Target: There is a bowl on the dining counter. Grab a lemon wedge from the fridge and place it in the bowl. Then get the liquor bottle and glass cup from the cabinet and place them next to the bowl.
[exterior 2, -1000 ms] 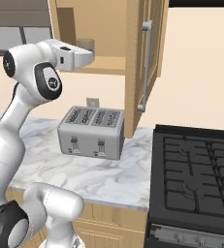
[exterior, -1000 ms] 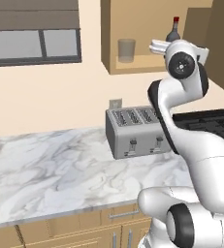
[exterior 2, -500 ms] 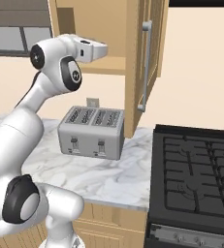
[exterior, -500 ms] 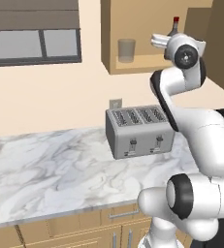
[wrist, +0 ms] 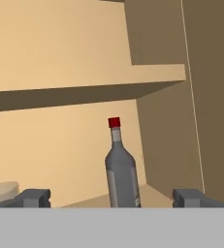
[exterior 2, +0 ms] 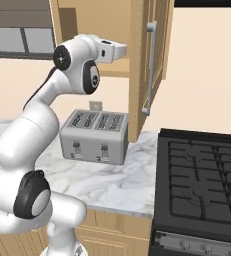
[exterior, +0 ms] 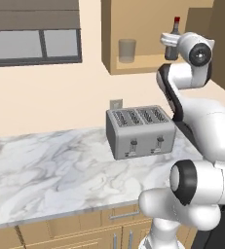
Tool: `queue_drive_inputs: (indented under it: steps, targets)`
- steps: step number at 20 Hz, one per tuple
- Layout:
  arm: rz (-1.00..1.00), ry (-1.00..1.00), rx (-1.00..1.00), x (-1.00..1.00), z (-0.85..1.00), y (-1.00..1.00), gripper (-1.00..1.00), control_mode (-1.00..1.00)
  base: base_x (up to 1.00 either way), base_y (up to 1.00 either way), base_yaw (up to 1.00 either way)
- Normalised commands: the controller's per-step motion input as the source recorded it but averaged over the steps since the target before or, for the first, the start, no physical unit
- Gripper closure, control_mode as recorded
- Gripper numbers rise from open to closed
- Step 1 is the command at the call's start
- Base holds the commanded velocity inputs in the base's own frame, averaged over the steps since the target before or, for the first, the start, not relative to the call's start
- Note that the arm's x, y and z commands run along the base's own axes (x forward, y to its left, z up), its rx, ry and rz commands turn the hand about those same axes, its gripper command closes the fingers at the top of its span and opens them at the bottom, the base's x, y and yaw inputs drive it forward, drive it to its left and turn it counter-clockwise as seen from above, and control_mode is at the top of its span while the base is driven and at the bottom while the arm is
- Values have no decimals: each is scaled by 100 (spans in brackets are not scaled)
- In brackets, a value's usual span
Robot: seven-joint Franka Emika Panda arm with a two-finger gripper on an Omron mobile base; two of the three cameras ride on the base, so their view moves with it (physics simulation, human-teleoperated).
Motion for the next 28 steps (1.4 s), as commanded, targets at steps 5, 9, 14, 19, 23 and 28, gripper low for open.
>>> queue_drive_inputs:
  steps: [5,9,14,19,23,28]
  targets:
    - [0,4,0,10,0,-16,-100,-100,0,0,0]
    - [0,1,0,11,0,-8,-100,-100,0,0,0]
    - [5,7,0,34,2,-13,-100,-100,0,0,0]
    - [12,6,0,40,1,-20,-100,-100,0,0,0]
    - [10,0,0,14,11,-33,-100,-100,0,0,0]
    - [4,0,0,0,11,-35,-100,-100,0,0,0]
